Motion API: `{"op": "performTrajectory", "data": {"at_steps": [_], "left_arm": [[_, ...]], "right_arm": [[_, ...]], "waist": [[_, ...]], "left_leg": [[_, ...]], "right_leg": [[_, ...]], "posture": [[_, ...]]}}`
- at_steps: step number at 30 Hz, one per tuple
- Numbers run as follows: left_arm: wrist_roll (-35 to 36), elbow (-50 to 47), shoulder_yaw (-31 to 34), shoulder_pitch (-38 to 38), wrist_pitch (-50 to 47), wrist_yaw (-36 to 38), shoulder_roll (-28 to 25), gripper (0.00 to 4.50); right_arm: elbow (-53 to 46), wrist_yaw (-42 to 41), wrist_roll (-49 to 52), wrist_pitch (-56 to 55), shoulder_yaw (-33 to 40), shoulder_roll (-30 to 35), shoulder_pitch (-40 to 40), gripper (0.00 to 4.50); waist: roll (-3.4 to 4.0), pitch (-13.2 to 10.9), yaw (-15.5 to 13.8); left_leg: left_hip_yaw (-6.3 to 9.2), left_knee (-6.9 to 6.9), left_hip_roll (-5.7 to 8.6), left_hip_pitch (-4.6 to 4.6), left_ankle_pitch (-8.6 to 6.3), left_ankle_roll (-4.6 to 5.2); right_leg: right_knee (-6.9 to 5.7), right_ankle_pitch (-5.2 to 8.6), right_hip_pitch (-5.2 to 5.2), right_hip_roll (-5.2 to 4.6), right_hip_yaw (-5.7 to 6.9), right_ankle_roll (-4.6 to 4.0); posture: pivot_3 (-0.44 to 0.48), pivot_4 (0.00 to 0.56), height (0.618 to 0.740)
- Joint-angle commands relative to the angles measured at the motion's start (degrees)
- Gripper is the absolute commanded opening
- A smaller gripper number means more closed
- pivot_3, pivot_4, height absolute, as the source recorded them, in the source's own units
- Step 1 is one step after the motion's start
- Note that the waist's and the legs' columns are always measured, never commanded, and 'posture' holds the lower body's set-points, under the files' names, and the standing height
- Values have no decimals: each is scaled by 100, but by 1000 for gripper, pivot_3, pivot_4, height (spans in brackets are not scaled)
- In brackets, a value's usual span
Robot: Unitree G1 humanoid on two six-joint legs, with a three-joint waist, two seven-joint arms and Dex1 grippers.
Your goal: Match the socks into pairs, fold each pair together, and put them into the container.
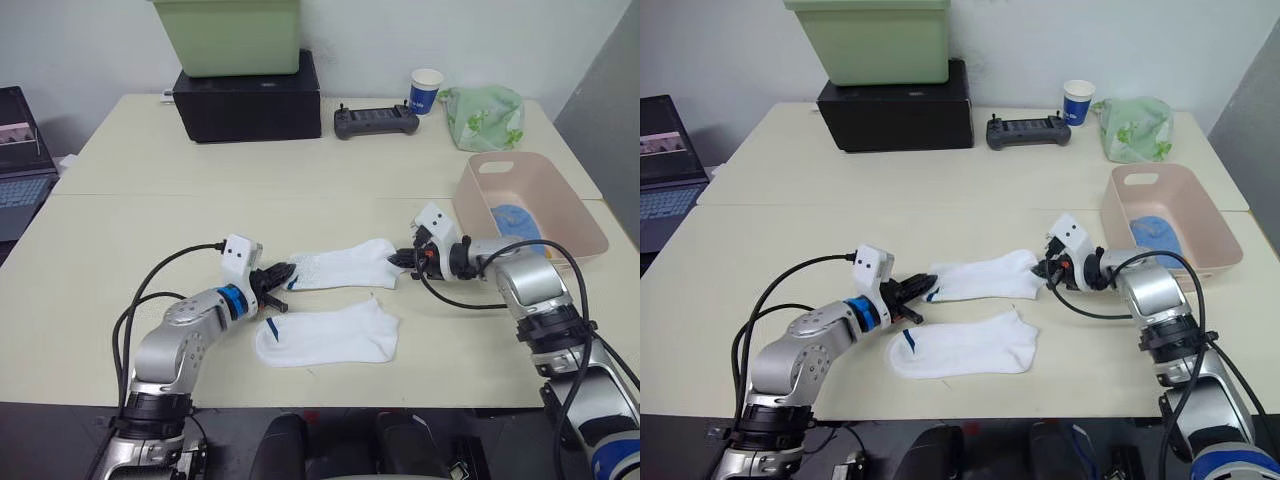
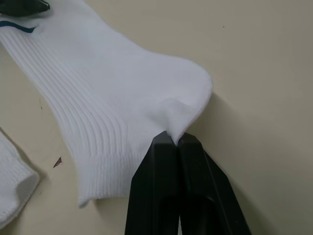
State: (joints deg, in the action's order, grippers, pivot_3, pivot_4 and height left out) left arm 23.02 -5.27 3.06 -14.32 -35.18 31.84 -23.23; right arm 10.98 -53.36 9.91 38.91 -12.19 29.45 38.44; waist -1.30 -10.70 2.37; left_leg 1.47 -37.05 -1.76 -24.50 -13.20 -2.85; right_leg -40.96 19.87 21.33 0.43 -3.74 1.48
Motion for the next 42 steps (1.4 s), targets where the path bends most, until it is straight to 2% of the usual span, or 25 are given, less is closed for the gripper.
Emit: {"op": "performTrajectory", "data": {"at_steps": [1,6,9,10,12,14,16,27,31,33,38,39,42], "left_arm": [[-101,56,48,-100,273,-15,13,652],[-170,65,309,-92,351,-99,-211,2281],[-574,-142,135,103,1103,456,-814,3252],[-536,-191,100,172,1369,771,-933,3572],[-563,-154,-1,269,2066,1280,-1088,3572],[-934,20,-315,362,2952,1829,-1369,3572],[-1179,234,-553,366,3396,2123,-1520,3572],[-1921,1444,-1068,-229,4227,2097,-1323,3572],[-2030,1792,-1136,-445,4363,2083,-1199,2716],[-2001,1833,-1127,-471,4382,2108,-1173,1988],[-1968,1898,-1119,-506,4444,2165,-1162,328],[-1972,1912,-1119,-514,4461,2162,-1160,33],[-1827,1909,-1072,-553,4429,2237,-1134,33]], "right_arm": [[-112,-47,-49,-274,41,84,25,928],[-495,-36,64,-840,379,237,-184,2710],[-1250,-359,316,-1162,486,443,-601,3798],[-1461,-462,337,-1291,461,516,-748,3840],[-1641,-563,189,-1688,324,640,-992,3840],[-1625,-617,-23,-2182,173,716,-1196,3840],[-1452,-597,-324,-2723,18,775,-1286,3840],[-707,-343,-860,-3377,-278,449,-1144,3840],[-289,-270,-1074,-3627,-305,408,-1002,2588],[-157,-256,-1137,-3760,-301,403,-949,1753],[-69,-305,-1044,-3900,-199,386,-869,0],[-70,-316,-1028,-3900,-190,385,-865,0],[-229,-428,-906,-3663,-166,417,-830,0]], "waist": [[0,0,-3],[0,0,-24],[0,0,-18],[0,0,-17],[0,0,-30],[0,0,-45],[1,0,-50],[1,0,-50],[1,0,-54],[1,0,-54],[1,0,-53],[1,0,-52],[1,0,-52]], "left_leg": [[0,0,1,0,0,0],[1,-1,1,-1,0,0],[1,1,0,-1,0,0],[2,4,-2,-1,0,-1],[0,6,-2,0,1,-1],[-3,1,2,0,1,-1],[-5,0,5,6,0,-1],[-5,1,3,9,0,2],[-6,-3,7,10,3,5],[-7,-4,7,11,4,7],[-3,-2,2,12,4,8],[-3,-2,2,12,5,8],[-5,-2,2,12,5,9]], "right_leg": [[0,0,0,0,1,0],[0,0,-1,-2,2,0],[1,0,1,-1,3,0],[5,0,1,0,1,0],[8,0,-1,-1,3,0],[7,0,-4,-3,4,0],[8,0,-11,-3,3,0],[4,0,-11,0,9,0],[-1,0,-14,-1,14,0],[-4,0,-14,-1,15,0],[-5,0,-13,-1,14,0],[-5,0,-13,-1,15,0],[-6,0,-13,-1,15,0]], "posture": [[0,150,740],[0,150,740],[0,150,740],[0,150,740],[0,150,740],[0,150,740],[0,150,740],[0,150,740],[0,150,740],[0,150,740],[0,150,740],[0,150,740],[0,150,740]]}}
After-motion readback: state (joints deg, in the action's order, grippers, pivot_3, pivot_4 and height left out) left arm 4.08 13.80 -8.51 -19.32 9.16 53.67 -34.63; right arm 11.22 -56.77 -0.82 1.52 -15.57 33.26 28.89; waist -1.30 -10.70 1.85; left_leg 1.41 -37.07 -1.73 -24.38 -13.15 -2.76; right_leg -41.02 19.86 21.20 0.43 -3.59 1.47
